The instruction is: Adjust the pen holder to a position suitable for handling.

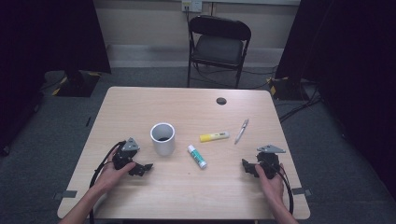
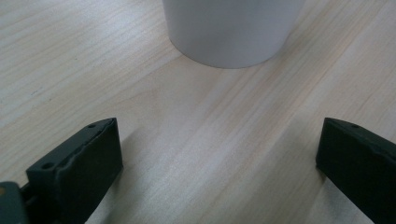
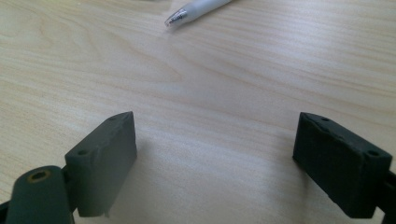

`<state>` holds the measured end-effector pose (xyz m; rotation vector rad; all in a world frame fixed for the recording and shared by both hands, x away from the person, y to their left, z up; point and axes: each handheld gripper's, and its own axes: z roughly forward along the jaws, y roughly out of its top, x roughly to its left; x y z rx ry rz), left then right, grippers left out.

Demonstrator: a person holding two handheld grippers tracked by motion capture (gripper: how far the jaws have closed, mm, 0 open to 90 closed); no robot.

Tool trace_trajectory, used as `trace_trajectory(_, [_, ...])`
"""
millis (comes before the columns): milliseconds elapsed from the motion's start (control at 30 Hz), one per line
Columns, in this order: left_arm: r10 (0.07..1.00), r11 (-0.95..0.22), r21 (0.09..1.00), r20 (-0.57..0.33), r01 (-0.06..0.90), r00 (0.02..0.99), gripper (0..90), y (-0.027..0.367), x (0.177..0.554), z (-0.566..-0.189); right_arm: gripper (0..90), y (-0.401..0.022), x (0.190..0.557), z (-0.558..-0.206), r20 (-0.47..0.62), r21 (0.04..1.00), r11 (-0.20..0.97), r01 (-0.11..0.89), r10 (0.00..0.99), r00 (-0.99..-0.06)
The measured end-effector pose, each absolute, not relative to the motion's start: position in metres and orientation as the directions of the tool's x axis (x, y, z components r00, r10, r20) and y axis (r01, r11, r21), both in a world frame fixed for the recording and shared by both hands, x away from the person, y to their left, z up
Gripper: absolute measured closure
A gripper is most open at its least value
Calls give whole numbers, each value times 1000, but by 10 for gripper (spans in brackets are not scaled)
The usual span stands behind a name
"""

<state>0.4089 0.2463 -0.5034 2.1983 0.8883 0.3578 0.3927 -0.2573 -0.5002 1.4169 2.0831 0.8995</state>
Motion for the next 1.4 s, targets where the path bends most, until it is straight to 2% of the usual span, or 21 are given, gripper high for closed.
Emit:
trace_trajectory(300, [699, -507, 700, -8, 504, 715, 33, 247, 409, -500, 125, -258, 393, -500, -15, 733, 256, 630, 932, -361])
trace_trajectory(467, [737, -476, 706, -6, 525, 676, 164, 251, 409, -497, 111, -259, 394, -500, -13, 732, 249, 634, 936, -352])
trace_trajectory(667, [741, -454, 705, -41, 545, 670, 165, 255, 408, -495, 111, -259, 393, -501, -14, 733, 250, 632, 935, -354])
trace_trajectory(967, [736, -405, 769, -46, 494, 676, 178, 259, 397, -477, 111, -259, 393, -500, -14, 733, 251, 633, 935, -355])
trace_trajectory(1400, [731, -327, 871, -13, 367, 682, 213, 254, 380, -446, 111, -259, 393, -500, -14, 733, 251, 633, 935, -355])
